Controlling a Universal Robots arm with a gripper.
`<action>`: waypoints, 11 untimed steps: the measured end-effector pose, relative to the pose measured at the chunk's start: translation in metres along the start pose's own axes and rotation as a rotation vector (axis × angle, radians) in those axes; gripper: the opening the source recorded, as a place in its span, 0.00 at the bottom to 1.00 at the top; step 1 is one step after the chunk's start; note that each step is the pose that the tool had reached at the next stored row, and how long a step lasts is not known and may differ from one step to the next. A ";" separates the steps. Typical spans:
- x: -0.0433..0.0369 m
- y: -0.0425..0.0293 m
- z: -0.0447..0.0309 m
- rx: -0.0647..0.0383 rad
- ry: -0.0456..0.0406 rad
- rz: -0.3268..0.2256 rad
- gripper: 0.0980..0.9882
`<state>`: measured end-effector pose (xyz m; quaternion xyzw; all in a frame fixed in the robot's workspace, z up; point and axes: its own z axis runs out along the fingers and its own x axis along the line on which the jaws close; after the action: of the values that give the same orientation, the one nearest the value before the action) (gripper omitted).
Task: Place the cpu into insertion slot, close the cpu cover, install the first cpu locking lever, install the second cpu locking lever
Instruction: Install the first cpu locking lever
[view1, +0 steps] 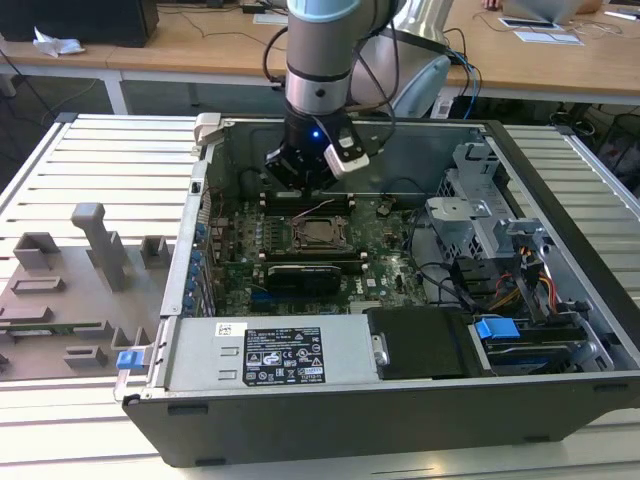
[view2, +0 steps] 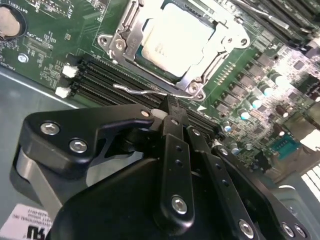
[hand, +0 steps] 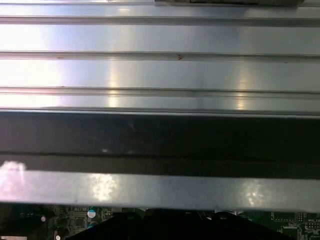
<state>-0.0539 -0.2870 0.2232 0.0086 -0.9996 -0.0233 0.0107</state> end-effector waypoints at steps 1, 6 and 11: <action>-0.0027 -0.0001 0.0016 0.000 0.0005 0.000 0.01; -0.0217 -0.0007 0.0071 0.000 0.0052 0.000 0.01; -0.0331 -0.0013 0.0149 0.000 0.0111 0.001 0.01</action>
<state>-0.0212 -0.2870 0.2075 0.0084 -0.9996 -0.0233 0.0163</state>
